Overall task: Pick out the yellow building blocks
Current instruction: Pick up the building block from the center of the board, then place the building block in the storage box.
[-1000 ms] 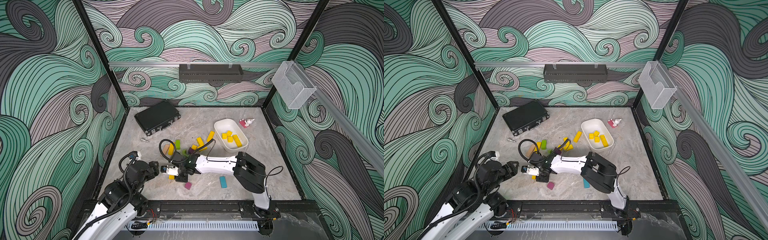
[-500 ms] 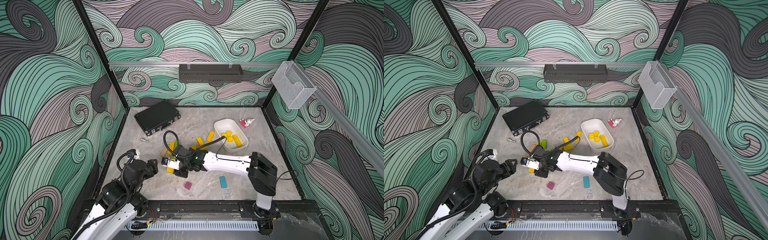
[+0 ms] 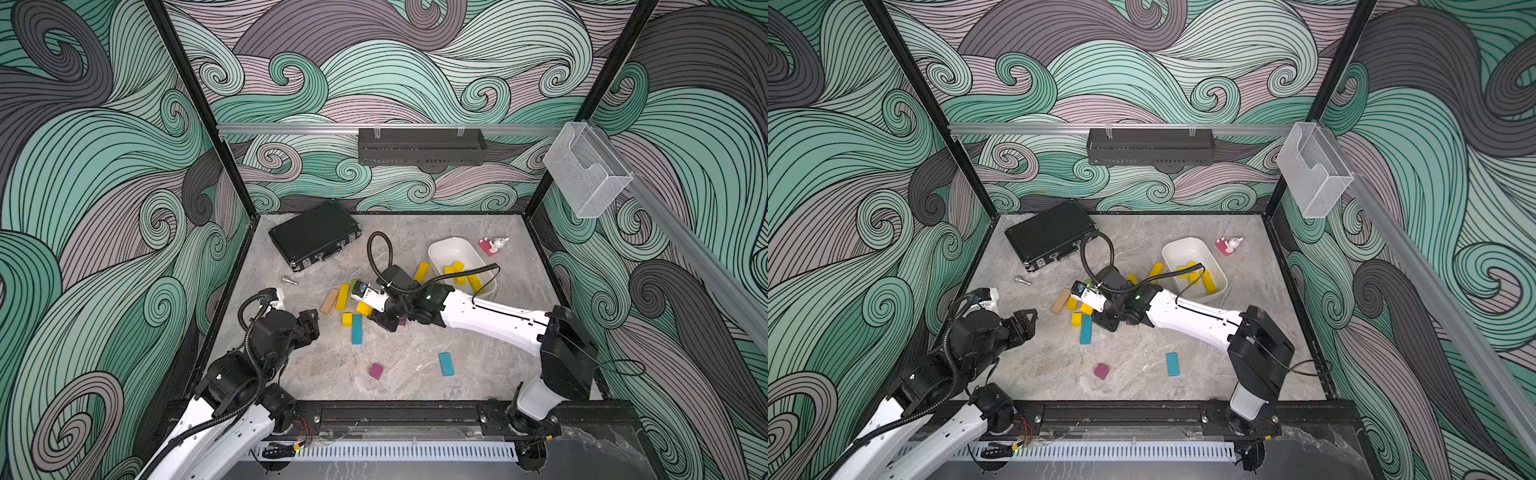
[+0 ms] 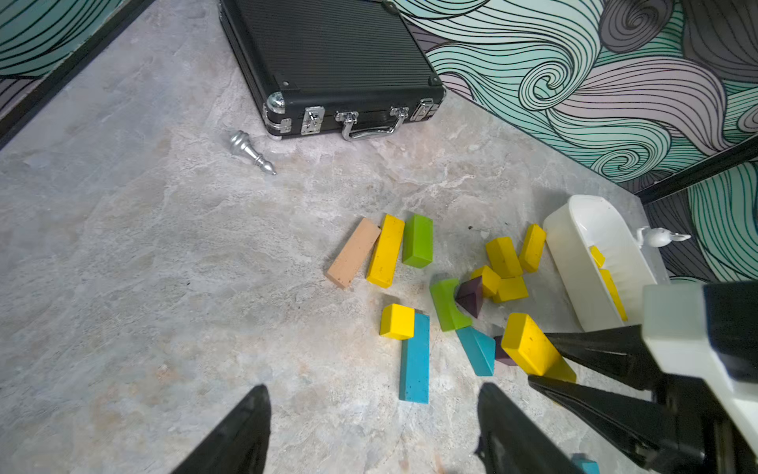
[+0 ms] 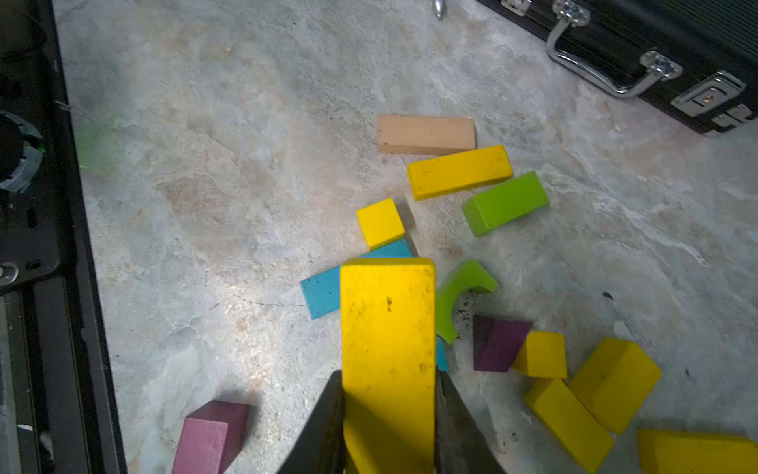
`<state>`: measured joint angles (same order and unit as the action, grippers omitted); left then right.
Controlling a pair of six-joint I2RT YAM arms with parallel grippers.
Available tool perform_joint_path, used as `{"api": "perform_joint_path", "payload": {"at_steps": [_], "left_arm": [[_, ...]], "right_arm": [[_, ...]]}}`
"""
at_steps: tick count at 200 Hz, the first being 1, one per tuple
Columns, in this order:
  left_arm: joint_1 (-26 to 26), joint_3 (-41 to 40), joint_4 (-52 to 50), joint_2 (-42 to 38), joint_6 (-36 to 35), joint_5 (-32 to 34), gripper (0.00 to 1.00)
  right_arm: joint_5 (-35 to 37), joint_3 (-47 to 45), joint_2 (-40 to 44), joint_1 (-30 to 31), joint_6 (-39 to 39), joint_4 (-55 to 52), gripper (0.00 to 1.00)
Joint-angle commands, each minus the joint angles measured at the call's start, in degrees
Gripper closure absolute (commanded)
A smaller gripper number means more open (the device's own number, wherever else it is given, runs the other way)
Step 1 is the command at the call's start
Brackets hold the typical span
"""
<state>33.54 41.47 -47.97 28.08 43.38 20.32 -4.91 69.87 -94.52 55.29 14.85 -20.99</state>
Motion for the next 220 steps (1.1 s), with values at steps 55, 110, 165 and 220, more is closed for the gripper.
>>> {"api": "perform_joint_path", "payload": {"at_steps": [55,110,165,220], "left_arm": [[-0.1,1.3,9.4,10.1,-3.6,-9.1,0.22],[-0.1,4.3,11.2,17.6,-5.9,-15.2,0.22],[-0.2,6.4,13.8,22.0,-7.1,-17.5,0.22],[-0.1,13.2,16.6,31.3,-10.3,-19.8,0.22]], "right_arm": [[5.1,-1.4,6.7,-9.9,-4.2,-2.8,0.75],[8.4,-2.3,8.1,-16.8,-7.3,-4.7,0.75],[9.5,-5.8,11.5,-20.8,-9.7,-3.1,0.75],[8.7,-8.0,14.6,-22.4,-11.4,0.1,0.74]]}}
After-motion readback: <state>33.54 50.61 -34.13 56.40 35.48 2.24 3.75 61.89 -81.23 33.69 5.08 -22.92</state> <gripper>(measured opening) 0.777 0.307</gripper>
